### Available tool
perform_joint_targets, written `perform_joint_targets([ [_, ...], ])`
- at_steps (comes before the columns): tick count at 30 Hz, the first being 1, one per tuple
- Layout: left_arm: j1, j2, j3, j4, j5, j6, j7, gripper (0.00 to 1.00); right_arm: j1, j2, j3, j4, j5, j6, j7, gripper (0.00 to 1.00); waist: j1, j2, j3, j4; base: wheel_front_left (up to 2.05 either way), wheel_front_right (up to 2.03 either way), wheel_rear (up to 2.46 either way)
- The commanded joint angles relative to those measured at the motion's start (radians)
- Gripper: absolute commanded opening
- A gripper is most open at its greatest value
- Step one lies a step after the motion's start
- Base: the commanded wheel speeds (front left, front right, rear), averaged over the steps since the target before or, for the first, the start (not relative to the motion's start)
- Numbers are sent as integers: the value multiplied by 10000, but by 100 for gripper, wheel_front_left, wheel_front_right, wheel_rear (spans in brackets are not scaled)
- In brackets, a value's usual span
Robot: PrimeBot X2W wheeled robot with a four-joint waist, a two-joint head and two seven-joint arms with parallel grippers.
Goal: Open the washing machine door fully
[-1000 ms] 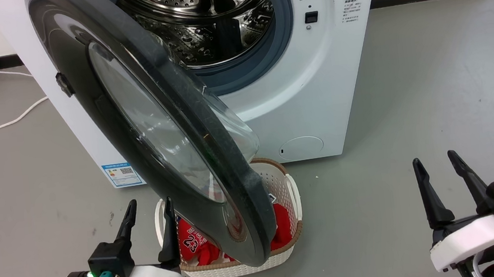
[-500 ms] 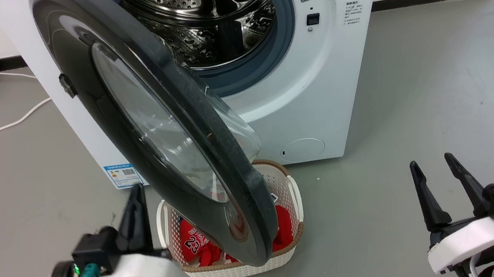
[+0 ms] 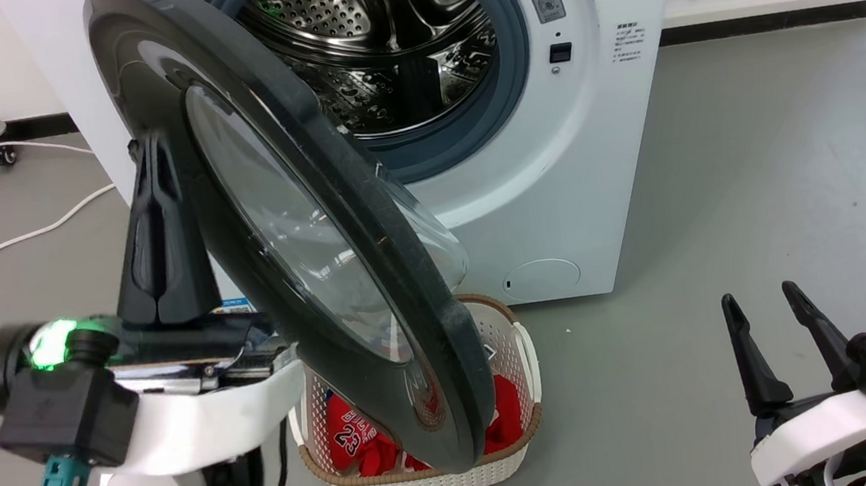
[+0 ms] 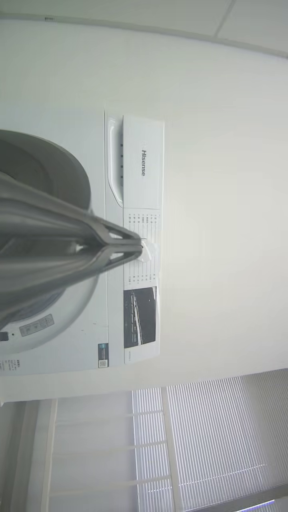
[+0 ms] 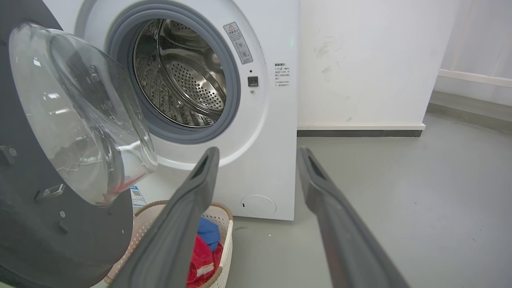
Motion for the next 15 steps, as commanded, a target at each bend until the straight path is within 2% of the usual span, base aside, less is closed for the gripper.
perform_joint_targets([
  [1, -169, -1, -140, -248, -12, -33, 79, 0, 60, 49, -32, -16, -73, -2, -7, 100, -1, 0, -10, 20, 0, 0, 0],
  [7, -705, -15, -1593, -1586, -428, -260, 760, 0, 131, 95, -137, -80, -134, -2, 51, 100, -1, 0, -17, 102, 0, 0, 0],
  [15, -598, -17, -4309, -1927, -1809, -426, 2171, 0, 200, 129, -230, -162, -185, -2, 130, 100, -1, 0, -6, 150, 0, 0, 0],
])
